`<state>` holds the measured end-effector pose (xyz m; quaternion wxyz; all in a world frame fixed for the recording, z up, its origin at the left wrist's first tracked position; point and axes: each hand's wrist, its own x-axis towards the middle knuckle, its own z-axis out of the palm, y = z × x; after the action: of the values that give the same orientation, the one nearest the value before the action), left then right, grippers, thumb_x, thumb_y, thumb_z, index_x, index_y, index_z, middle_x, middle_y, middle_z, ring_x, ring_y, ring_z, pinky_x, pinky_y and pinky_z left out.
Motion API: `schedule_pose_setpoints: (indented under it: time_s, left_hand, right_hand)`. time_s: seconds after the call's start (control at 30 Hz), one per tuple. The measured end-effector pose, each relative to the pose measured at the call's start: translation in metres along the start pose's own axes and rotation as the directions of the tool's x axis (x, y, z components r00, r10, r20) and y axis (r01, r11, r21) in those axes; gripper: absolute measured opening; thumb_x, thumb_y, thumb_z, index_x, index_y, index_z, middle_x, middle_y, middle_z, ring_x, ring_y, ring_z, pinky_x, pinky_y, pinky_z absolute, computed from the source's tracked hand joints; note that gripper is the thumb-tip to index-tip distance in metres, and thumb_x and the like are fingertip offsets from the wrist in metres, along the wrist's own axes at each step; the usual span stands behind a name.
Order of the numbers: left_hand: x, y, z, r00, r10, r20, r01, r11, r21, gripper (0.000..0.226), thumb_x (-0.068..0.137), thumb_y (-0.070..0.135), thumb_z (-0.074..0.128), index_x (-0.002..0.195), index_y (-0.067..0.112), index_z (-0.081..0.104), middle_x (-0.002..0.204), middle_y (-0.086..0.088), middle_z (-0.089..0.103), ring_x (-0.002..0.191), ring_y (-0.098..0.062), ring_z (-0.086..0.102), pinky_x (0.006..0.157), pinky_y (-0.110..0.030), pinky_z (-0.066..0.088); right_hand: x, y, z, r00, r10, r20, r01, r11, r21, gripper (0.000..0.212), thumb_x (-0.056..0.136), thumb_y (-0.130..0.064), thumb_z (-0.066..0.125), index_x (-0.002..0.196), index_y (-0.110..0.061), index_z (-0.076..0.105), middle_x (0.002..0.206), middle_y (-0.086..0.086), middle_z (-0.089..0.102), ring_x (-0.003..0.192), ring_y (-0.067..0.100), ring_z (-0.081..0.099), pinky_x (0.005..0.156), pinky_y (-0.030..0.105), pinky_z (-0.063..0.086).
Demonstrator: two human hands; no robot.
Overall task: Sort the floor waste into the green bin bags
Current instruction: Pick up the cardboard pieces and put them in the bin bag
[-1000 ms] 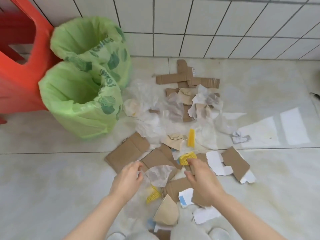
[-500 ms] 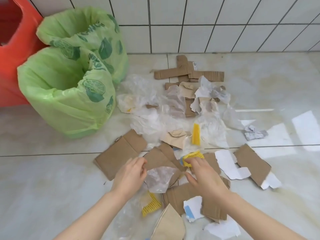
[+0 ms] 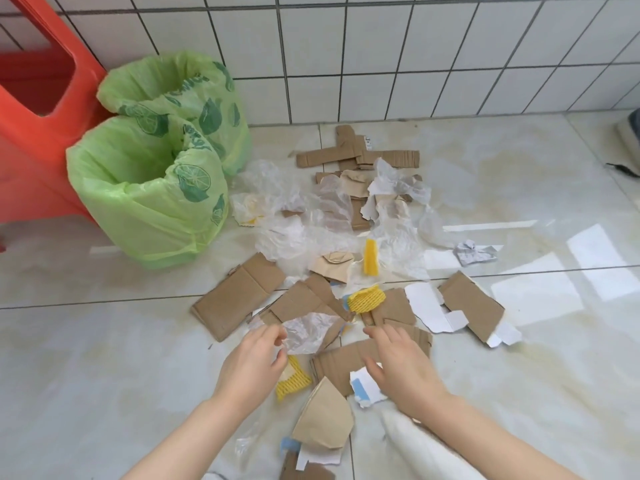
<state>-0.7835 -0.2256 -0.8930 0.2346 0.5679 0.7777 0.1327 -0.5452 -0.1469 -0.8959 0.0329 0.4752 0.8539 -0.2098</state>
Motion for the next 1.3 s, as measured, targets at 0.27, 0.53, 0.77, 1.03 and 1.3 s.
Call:
schedule_pose_setpoints:
  time_s: [0.27,0.53,0.77,1.03,1.3]
  left_hand:
    - [-0.018,-0.034,-0.005,0.995,-0.033,0.091,0.020,0.989,0.145,0.021,0.092,0.029,0.047,0.112,0.029,0.053,0.107,0.019,0.053,0.105,-0.005,0.050,0.074,-0.021,0.043]
    - [0.038,-0.064,-0.003,0.995,-0.089,0.033,0.081,0.979,0.185,0.020,0.092,0.027,0.048,0.108,0.020,0.058,0.108,0.008,0.055,0.105,-0.016,0.051,0.075,-0.032,0.047]
    - [0.081,-0.085,-0.003,0.994,0.057,-0.095,-0.025,0.950,0.312,0.033,0.076,0.015,0.069,0.107,0.006,0.061,0.110,-0.008,0.059,0.104,-0.032,0.057,0.076,-0.041,0.050]
    - [0.106,-0.095,0.002,0.948,-0.307,0.078,0.279,0.926,0.254,0.068,0.086,0.041,0.058,0.142,0.014,0.030,0.157,-0.005,0.018,0.141,-0.028,0.020,0.109,-0.045,0.028]
    - [0.112,-0.088,0.002,0.911,-0.412,0.028,0.400,0.897,0.186,0.093,0.067,0.046,0.079,0.139,0.018,0.029,0.136,-0.008,0.032,0.123,-0.034,0.036,0.100,-0.044,0.035]
  right_hand:
    - [-0.008,0.009,0.004,0.997,0.031,0.074,-0.032,0.999,0.007,0.045,0.093,-0.032,0.049,0.136,-0.020,0.044,0.128,-0.001,0.052,0.121,0.023,0.046,0.094,0.032,0.043]
    - [0.031,0.016,0.020,0.988,0.025,0.154,-0.021,0.999,-0.030,0.043,0.094,-0.031,0.046,0.135,-0.019,0.041,0.127,-0.001,0.051,0.119,0.022,0.046,0.097,0.031,0.041]
    - [0.074,0.008,0.031,0.954,0.234,0.189,-0.280,0.920,0.272,0.037,0.091,-0.038,0.054,0.120,-0.015,0.053,0.103,-0.001,0.058,0.094,0.016,0.055,0.078,0.029,0.045]
    - [0.099,-0.002,0.032,0.920,0.335,0.203,-0.391,0.815,0.428,0.037,0.091,-0.037,0.057,0.119,-0.013,0.052,0.081,-0.008,0.054,0.081,0.014,0.055,0.061,0.023,0.038]
    - [0.119,-0.002,0.037,0.893,0.389,0.227,-0.449,0.723,0.525,0.023,0.082,-0.025,0.071,0.084,-0.017,0.050,0.072,0.000,0.057,0.073,0.019,0.058,0.058,0.024,0.041]
